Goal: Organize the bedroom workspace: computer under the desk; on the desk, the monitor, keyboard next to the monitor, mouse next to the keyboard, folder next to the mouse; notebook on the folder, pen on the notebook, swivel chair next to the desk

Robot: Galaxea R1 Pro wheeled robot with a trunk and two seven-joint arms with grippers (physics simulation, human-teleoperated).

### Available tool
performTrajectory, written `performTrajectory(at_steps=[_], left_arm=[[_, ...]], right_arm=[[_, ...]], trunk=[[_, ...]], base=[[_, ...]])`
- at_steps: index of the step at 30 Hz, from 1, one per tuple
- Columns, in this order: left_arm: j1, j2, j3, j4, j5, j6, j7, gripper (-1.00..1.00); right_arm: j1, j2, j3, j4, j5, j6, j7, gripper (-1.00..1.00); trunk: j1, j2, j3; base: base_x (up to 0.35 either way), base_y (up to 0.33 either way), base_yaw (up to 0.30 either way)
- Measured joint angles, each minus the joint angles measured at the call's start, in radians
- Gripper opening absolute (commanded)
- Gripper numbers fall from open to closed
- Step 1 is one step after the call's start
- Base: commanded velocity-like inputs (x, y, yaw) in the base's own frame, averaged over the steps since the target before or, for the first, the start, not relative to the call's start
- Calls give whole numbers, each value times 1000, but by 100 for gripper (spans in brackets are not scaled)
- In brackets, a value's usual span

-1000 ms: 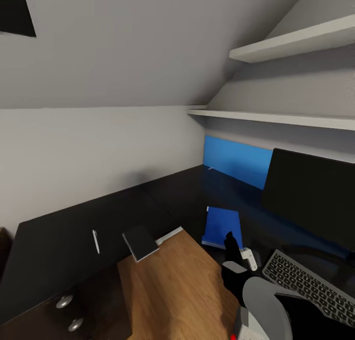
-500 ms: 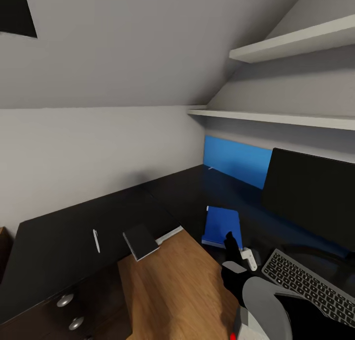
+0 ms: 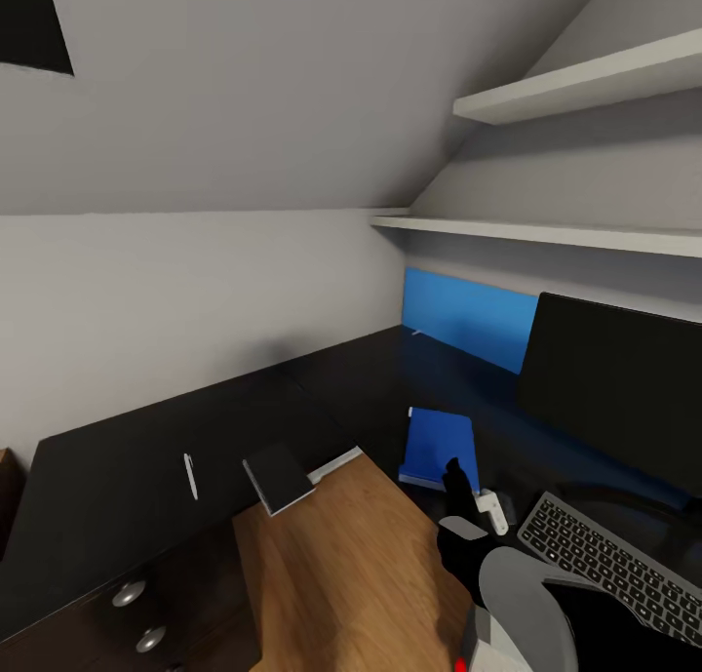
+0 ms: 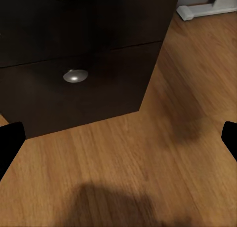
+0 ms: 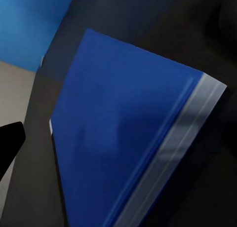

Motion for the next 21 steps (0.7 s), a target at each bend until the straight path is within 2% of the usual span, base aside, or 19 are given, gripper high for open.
performTrajectory(at_steps=[6,15,21], left_arm=[[0,0,0,0,0,0,0,100],[0,0,0,0,0,1,0,100],[0,0,0,0,1,1,2,100]], right_arm=[[0,0,0,0,1,0,1,100],[0,0,4,0,5,0,3,100],[0,1,7,0,7,0,5,100]], trunk=[[0,0,0],[0,0,0],[0,0,0]], base=[[-10,0,0],[-148,0,0],[-45,0,0]])
